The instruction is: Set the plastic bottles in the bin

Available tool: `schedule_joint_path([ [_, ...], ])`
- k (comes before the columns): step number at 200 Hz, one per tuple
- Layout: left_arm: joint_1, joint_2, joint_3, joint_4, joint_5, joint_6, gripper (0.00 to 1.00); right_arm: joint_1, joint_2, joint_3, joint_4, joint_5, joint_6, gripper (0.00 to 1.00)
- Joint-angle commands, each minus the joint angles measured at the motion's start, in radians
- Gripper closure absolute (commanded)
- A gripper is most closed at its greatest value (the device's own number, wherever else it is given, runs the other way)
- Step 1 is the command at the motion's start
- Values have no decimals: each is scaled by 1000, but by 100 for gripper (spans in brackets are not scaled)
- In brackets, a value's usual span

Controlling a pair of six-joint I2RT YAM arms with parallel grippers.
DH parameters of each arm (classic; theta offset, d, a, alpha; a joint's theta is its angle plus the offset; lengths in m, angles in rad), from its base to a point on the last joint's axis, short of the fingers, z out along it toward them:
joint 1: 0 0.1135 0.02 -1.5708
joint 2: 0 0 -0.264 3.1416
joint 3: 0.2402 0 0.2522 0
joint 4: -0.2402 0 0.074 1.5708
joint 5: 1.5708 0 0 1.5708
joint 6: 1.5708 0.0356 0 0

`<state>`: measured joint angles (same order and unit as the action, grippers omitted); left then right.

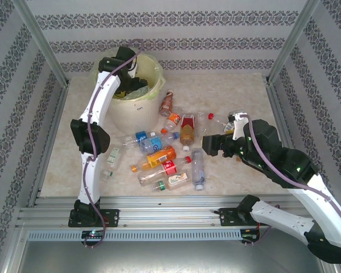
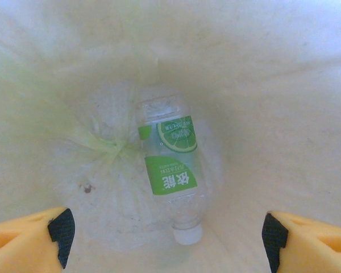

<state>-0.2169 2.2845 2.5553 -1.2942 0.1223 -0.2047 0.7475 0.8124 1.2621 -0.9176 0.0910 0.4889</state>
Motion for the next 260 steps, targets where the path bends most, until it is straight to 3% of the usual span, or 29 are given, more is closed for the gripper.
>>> schedule_joint_path([
  [1, -10, -84, 42, -24, -18, -19, 13, -10, -16, -21, -10, 33, 23, 2],
  [96, -9, -268, 34, 13, -35, -81, 12, -10, -18, -99, -44, 25, 102, 4],
  [146, -15, -418, -57, 47, 44, -99, 5, -8, -19, -228, -33, -23, 147, 11],
  [166, -23, -527, -211, 125, 100, -110, 0, -5, -22, -284, -15, -40, 173, 14],
  [228, -47, -953, -846, 504, 303, -255, 0, 49, -22, -415, -8, -8, 266, 23],
  [260, -123, -1159, -1130, 622, 287, -320, 0, 89, -21, -496, 27, -2, 329, 28],
])
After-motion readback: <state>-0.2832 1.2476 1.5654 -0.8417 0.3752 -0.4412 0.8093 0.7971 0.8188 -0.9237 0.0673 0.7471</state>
